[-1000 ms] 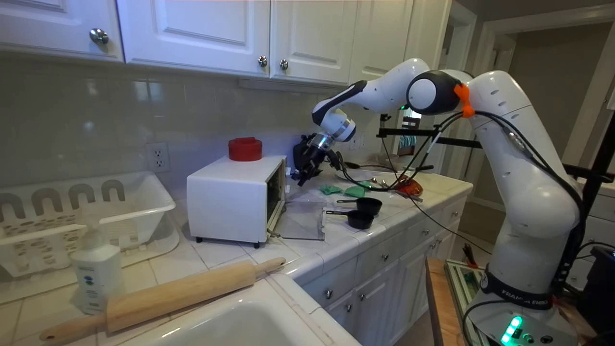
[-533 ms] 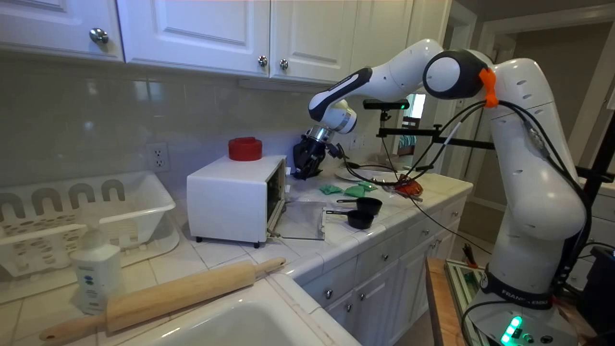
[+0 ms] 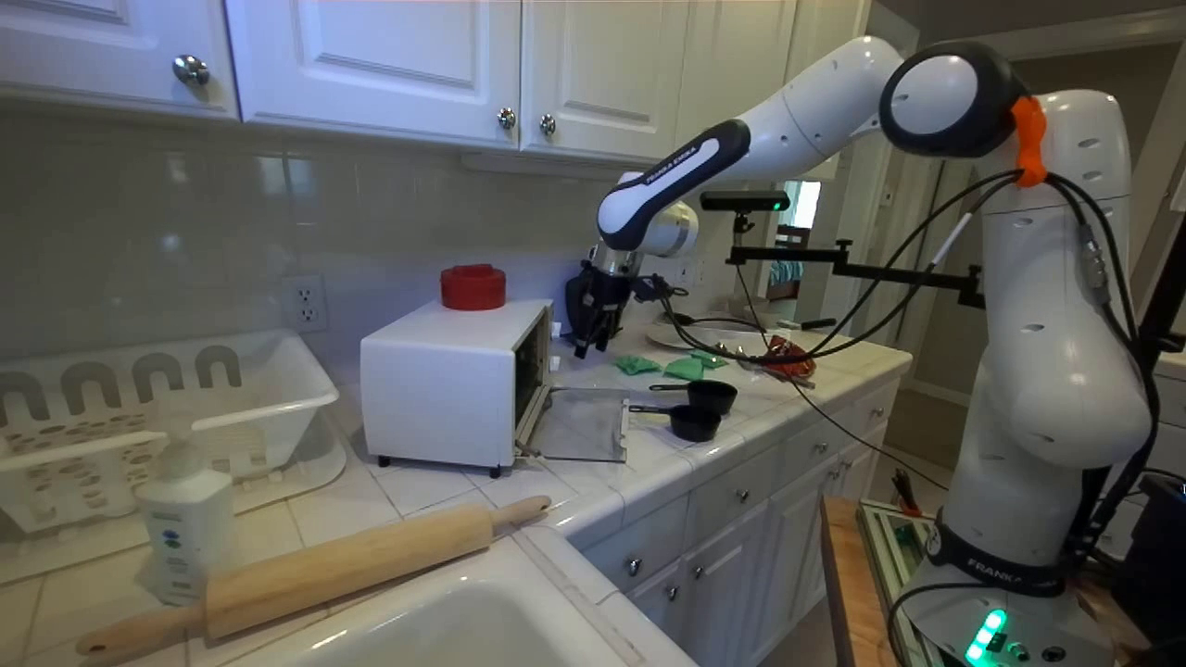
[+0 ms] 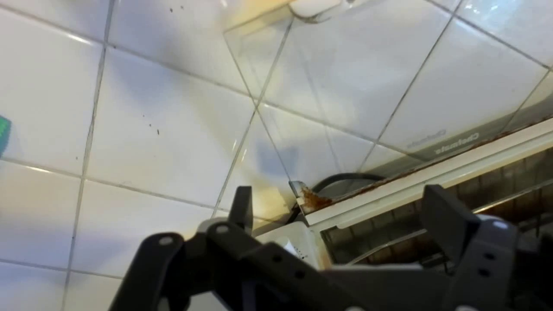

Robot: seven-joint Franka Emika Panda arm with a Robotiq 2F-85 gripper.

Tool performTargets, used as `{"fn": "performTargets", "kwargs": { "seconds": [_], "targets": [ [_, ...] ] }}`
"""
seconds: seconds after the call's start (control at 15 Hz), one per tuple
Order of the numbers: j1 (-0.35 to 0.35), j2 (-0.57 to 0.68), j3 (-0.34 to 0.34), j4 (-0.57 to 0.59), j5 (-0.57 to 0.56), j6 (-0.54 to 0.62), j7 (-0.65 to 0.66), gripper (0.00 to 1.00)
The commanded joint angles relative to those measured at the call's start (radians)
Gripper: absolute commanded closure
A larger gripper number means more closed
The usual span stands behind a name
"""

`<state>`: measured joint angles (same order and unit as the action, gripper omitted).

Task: Turn the bottom switch of the oven to the right

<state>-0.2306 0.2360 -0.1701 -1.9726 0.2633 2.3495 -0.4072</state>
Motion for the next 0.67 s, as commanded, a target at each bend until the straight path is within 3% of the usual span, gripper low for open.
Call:
{"fn": "performTargets", "kwargs": {
  "seconds": [0.0,0.6],
  "targets": [
    [0.037,-0.150,-0.007,-0.125,-0.135,-0.018,0.181,0.00],
    [0.039,-0.379,-0.003,-0.220,-0.258,-0.219,0.361,0.00]
  ]
}}
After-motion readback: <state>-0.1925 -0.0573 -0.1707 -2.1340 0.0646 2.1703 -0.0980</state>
